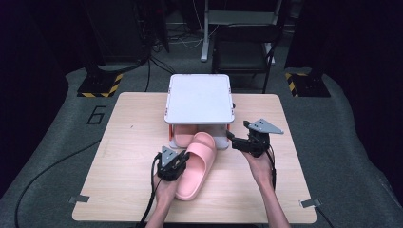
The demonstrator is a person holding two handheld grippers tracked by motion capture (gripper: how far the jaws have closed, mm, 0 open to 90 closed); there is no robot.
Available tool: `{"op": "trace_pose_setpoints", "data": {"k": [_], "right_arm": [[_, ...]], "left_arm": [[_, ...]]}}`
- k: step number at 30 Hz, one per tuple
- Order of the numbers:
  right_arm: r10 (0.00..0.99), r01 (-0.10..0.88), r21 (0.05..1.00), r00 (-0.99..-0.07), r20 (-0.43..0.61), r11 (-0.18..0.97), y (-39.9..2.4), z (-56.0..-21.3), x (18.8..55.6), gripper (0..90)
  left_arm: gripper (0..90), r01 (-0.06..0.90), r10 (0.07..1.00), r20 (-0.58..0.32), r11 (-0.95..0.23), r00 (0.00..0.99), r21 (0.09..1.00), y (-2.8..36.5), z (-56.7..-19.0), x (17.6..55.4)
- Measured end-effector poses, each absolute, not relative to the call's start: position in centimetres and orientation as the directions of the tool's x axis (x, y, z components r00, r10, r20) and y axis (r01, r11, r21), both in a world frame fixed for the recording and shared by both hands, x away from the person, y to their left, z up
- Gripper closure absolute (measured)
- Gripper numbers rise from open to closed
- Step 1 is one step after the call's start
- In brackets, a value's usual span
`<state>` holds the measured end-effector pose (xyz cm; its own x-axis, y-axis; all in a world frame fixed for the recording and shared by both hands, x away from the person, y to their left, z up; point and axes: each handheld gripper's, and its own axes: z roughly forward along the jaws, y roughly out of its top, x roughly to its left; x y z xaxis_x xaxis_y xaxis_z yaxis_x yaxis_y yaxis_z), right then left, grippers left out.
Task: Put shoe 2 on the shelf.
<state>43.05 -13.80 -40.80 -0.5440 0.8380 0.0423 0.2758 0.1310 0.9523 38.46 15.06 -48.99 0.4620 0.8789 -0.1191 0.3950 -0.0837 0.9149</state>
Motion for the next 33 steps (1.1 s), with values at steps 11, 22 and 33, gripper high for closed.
{"op": "trace_pose_setpoints", "data": {"k": [11, 22, 33], "right_arm": [[0.819, 0.270, 0.955, -0.570, 0.058, 0.121, -12.1, -38.0, 47.4, 20.1], [0.795, 0.324, 0.919, -0.607, 0.019, 0.226, -9.8, -38.5, 50.3, 21.5], [0.789, 0.317, 0.919, -0.614, 0.012, 0.233, -9.5, -38.8, 50.5, 21.1]], "left_arm": [[79.9, 0.417, 0.887, -0.151, -0.051, 0.436, 0.907, 11.7, -49.8, 42.1], [80.0, 0.447, 0.919, -0.182, 0.006, 0.350, 0.894, 10.8, -50.4, 44.5], [63.5, 0.462, 0.903, -0.188, -0.013, 0.386, 0.887, 11.5, -50.7, 45.3]]}}
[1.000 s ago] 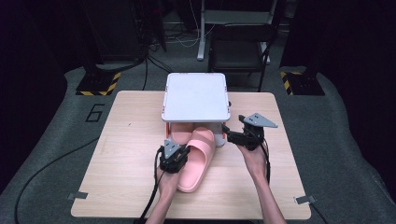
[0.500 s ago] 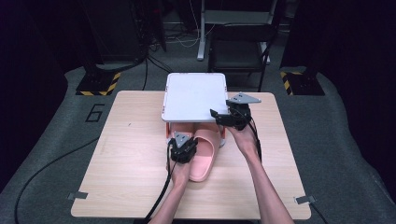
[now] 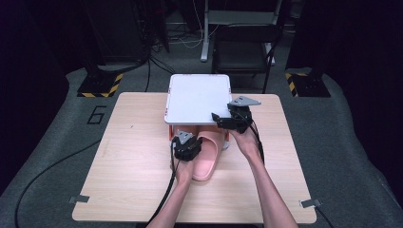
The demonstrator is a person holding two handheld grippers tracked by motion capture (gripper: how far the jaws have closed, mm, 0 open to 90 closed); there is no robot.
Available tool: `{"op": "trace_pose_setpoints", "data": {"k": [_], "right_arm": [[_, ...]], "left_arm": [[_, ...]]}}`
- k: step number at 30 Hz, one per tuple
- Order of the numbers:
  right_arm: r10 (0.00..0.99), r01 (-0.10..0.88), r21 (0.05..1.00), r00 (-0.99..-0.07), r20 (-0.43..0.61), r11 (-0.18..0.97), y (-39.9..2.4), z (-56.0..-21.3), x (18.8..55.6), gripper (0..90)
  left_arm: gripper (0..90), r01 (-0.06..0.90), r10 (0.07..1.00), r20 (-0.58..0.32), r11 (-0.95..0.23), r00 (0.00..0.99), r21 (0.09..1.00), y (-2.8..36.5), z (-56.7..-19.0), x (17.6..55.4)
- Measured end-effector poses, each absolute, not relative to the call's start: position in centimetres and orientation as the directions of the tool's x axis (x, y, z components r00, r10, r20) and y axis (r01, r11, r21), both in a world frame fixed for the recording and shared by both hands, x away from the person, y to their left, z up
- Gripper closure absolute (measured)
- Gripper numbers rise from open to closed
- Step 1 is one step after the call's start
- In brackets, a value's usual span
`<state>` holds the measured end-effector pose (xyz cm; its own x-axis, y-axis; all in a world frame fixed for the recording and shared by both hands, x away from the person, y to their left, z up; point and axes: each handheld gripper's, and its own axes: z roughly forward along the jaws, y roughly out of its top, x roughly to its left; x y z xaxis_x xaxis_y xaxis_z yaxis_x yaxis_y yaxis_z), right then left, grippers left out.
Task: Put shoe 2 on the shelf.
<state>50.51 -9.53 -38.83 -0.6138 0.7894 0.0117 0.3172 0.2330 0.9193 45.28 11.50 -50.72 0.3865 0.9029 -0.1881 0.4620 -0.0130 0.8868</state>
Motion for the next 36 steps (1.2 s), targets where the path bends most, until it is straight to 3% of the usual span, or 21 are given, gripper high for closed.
{"op": "trace_pose_setpoints", "data": {"k": [6, 10, 14, 23, 29, 36], "right_arm": [[0.787, 0.318, 0.919, -0.617, 0.013, 0.235, -9.6, -38.8, 50.5, 21.4], [0.790, 0.320, 0.917, -0.614, 0.010, 0.237, -9.7, -38.8, 50.5, 21.5], [0.791, 0.323, 0.917, -0.611, 0.012, 0.235, -9.6, -38.8, 50.4, 21.6], [0.800, 0.330, 0.916, -0.600, 0.016, 0.229, -9.4, -38.8, 50.3, 21.7], [0.800, 0.327, 0.918, -0.599, 0.016, 0.226, -9.4, -38.8, 50.3, 21.9], [0.798, 0.328, 0.916, -0.602, 0.015, 0.230, -9.5, -38.8, 50.3, 21.9]], "left_arm": [[38.7, 0.409, 0.856, -0.170, -0.052, 0.488, 0.911, 13.5, -50.1, 43.1], [25.2, 0.342, 0.771, -0.070, -0.197, 0.633, 0.919, 15.5, -49.6, 40.7], [17.1, 0.331, 0.677, -0.060, -0.279, 0.734, 0.901, 17.5, -50.1, 38.3], [17.6, 0.330, 0.589, -0.003, -0.449, 0.808, 0.830, 16.3, -52.5, 36.6], [25.7, 0.335, 0.607, 0.009, -0.451, 0.795, 0.827, 15.3, -52.2, 37.5], [26.2, 0.330, 0.605, 0.005, -0.441, 0.796, 0.834, 14.6, -51.6, 37.8]]}}
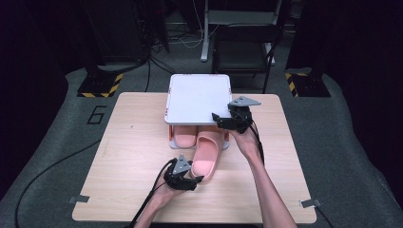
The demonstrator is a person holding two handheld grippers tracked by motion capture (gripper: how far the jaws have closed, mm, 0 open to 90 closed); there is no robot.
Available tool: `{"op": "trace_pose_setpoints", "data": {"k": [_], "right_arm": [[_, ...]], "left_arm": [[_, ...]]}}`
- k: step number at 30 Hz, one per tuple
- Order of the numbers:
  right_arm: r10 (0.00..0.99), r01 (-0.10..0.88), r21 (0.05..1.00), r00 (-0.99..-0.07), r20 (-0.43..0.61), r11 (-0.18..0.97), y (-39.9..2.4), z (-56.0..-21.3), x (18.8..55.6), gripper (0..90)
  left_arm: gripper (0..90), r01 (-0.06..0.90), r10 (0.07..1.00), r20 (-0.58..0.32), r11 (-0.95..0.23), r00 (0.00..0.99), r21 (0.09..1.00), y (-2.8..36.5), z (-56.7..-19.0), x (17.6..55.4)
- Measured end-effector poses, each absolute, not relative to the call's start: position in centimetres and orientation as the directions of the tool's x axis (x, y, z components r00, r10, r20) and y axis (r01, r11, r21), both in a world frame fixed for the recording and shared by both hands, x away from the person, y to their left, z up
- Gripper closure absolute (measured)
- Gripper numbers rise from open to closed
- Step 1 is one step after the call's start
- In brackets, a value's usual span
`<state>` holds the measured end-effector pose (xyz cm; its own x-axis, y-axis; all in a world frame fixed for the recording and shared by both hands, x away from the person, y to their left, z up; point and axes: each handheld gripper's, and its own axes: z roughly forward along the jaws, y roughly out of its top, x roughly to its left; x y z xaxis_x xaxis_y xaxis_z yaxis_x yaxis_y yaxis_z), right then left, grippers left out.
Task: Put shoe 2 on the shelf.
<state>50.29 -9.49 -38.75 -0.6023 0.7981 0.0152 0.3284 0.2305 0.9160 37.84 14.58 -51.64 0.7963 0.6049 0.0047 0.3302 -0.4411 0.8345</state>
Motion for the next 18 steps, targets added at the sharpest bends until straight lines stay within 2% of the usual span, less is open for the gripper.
{"op": "trace_pose_setpoints", "data": {"k": [6, 13, 18], "right_arm": [[0.800, 0.329, 0.916, -0.600, 0.015, 0.229, -9.45, -38.76, 50.27, 21.9], [0.800, 0.328, 0.917, -0.600, 0.015, 0.229, -9.46, -38.77, 50.28, 21.9], [0.801, 0.329, 0.917, -0.599, 0.016, 0.228, -9.36, -38.76, 50.27, 21.9]], "left_arm": [[28.1, 0.340, 0.616, -0.012, -0.417, 0.788, 0.843, 14.53, -51.41, 38.26], [26.0, 0.313, 0.557, 0.020, -0.496, 0.831, 0.810, 14.69, -51.38, 37.74], [23.2, 0.314, 0.560, 0.057, -0.543, 0.827, 0.779, 14.43, -51.78, 38.04]]}}
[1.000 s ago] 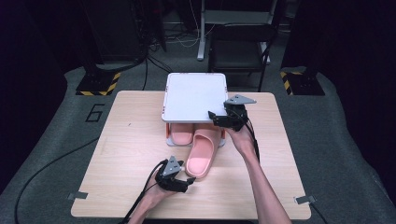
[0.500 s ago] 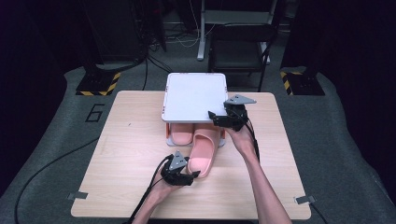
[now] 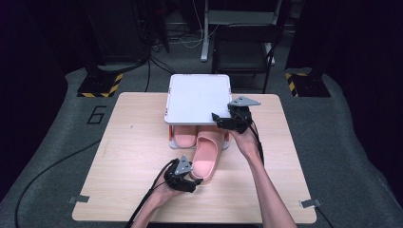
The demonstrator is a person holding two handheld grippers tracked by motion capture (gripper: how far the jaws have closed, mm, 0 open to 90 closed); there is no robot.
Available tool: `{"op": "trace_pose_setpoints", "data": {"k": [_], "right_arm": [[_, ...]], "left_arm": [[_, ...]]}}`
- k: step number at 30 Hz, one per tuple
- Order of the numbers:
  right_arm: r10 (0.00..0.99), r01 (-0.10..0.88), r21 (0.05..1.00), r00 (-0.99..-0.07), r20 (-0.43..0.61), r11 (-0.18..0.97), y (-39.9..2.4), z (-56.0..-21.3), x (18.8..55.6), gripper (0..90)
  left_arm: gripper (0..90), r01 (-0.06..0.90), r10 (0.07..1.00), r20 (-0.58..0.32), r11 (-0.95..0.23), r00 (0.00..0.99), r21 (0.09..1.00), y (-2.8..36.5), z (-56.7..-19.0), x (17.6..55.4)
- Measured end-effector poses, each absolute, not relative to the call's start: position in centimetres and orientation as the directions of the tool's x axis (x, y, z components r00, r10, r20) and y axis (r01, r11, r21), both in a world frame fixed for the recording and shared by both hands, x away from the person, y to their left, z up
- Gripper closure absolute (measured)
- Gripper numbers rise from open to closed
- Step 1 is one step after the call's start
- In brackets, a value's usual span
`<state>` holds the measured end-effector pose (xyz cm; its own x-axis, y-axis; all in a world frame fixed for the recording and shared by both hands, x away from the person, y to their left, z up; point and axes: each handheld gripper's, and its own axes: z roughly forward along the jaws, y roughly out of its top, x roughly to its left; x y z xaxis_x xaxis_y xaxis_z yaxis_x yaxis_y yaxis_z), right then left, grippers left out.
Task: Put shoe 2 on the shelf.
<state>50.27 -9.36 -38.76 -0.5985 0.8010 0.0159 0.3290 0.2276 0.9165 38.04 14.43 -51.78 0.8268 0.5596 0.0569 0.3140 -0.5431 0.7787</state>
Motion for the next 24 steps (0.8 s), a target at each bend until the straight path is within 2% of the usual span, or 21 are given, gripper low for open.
{"op": "trace_pose_setpoints", "data": {"k": [7, 24], "right_arm": [[0.801, 0.329, 0.916, -0.598, 0.015, 0.228, -9.4, -38.8, 50.3, 21.9], [0.800, 0.319, 0.920, -0.600, 0.011, 0.227, -9.5, -38.9, 50.2, 22.1]], "left_arm": [[23.1, 0.331, 0.587, 0.056, -0.529, 0.807, 0.781, 13.5, -51.6, 38.9], [25.6, 0.396, 0.722, 0.001, -0.380, 0.692, 0.836, 10.9, -51.0, 43.4]]}}
